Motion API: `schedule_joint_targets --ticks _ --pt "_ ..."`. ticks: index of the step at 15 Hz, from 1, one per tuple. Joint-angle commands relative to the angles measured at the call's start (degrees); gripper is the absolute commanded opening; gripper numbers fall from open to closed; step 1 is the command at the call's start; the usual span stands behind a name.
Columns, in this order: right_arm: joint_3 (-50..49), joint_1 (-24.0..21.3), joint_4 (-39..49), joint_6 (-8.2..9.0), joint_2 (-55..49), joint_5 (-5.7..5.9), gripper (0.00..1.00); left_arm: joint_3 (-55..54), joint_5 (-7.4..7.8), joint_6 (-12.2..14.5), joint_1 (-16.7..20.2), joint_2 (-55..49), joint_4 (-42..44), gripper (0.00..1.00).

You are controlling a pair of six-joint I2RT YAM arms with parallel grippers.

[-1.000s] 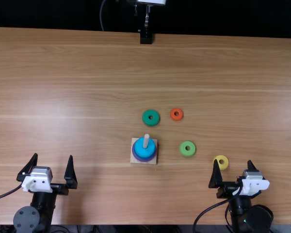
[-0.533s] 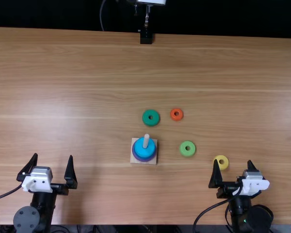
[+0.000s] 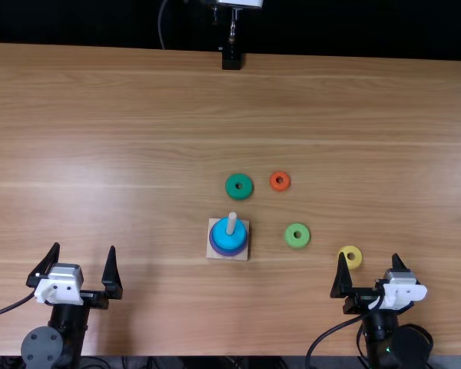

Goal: Build the Hanoi tower: stack the rings onto the peg from bottom to top in this color order: purple, dark blue, light blue, dark green, light green, yellow, orange.

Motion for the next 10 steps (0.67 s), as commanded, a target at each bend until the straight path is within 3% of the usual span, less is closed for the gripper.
schedule_joint_targets --ticks 1,6,10 --pt "-2.4 -0.1 -3.6 -0.34 -0.7 0.73 1.00 -1.0 0.42 0.3 0.4 -0.7 -1.0 1.00" --pt "-0.4 0.0 2.9 -0.45 -0.7 0.62 1.00 -1.0 0.42 0.3 0.4 -0.7 -1.0 1.00" --pt "8.9 -0.3 6.9 0.08 -0.7 0.41 1.00 -1.0 0.42 0.2 0.4 -0.7 -1.0 1.00"
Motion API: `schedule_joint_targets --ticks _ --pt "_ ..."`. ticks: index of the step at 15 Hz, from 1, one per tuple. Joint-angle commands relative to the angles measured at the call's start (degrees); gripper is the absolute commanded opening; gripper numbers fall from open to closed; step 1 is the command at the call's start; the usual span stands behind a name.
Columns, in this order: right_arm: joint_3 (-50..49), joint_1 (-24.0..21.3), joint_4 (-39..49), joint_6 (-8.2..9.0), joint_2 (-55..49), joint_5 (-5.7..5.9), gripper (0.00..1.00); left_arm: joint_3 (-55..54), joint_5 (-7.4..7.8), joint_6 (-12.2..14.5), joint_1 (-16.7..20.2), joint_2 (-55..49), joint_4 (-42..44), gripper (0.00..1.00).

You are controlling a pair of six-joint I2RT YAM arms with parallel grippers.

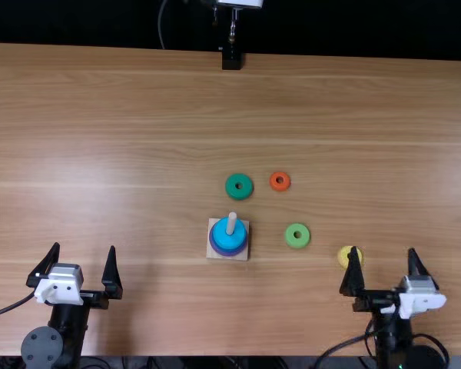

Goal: Build the Hanoi tower: stack the rings onto the peg from bottom to top in this color order: purple, dark blue, light blue, dark green, light green, yellow, orange.

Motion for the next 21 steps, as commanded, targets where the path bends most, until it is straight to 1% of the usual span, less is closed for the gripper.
schedule_joint_targets --ticks 1,2,4,5,6,7,10,11,13,15,16,17,18,19,20,21 --pt "5.0 -0.1 0.7 0.14 1.5 0.58 1.00 -1.0 0.42 0.3 0.4 -0.7 -1.0 1.00" --pt "7.6 -0.1 0.8 0.14 4.0 0.68 1.00 -1.0 0.42 0.2 0.4 -0.7 -1.0 1.00" --pt "12.6 0.0 1.0 0.14 9.5 0.26 1.00 -1.0 0.42 0.2 0.4 -0.7 -1.0 1.00" --pt "15.1 0.1 1.0 0.25 12.6 0.37 1.00 -1.0 0.53 0.2 0.4 -0.7 -1.0 1.00" --pt "18.0 0.0 1.0 0.04 16.7 0.37 1.00 -1.0 0.42 0.2 0.4 -0.7 -1.0 1.00" --pt "20.7 0.0 1.0 0.25 21.2 0.16 1.00 -1.0 0.42 0.2 0.4 -0.7 -1.0 1.00" --pt "26.3 0.2 1.1 0.46 34.5 0.37 1.00 -1.0 0.42 0.2 0.4 -0.7 -1.0 1.00" --pt "28.6 0.2 1.3 0.35 39.1 0.26 1.00 -1.0 0.53 0.2 0.4 -0.7 -1.0 1.00" --pt "33.6 0.3 5.3 0.04 47.3 0.05 1.00 -1.0 0.42 0.3 0.4 -0.7 -1.0 1.00" --pt "38.4 0.8 12.2 -0.28 56.6 0.05 1.00 -1.0 0.42 0.3 0.4 -0.7 -1.0 1.00" --pt "41.2 2.3 14.6 -0.60 61.0 -0.58 1.00 -1.0 0.42 0.2 0.4 -0.7 -1.0 1.00" --pt "44.6 5.1 14.8 -1.65 65.1 -1.11 1.00 -1.0 0.53 0.2 0.4 -0.7 -1.0 1.00" --pt "47.9 8.3 13.8 -4.39 69.0 -1.11 1.00 -1.0 0.42 0.2 0.4 -0.7 -1.0 1.00" --pt "50.2 10.9 10.9 -7.24 72.9 -1.21 1.00 -1.0 0.42 0.3 0.4 -0.7 -1.0 1.00" --pt "53.1 13.0 6.3 -9.56 76.2 -1.21 1.00 -1.0 0.42 0.3 0.4 -0.7 -1.0 1.00" --pt "55.5 14.3 1.6 -10.40 78.9 -1.43 1.00 -1.0 0.42 0.2 0.4 -0.7 -1.0 1.00"
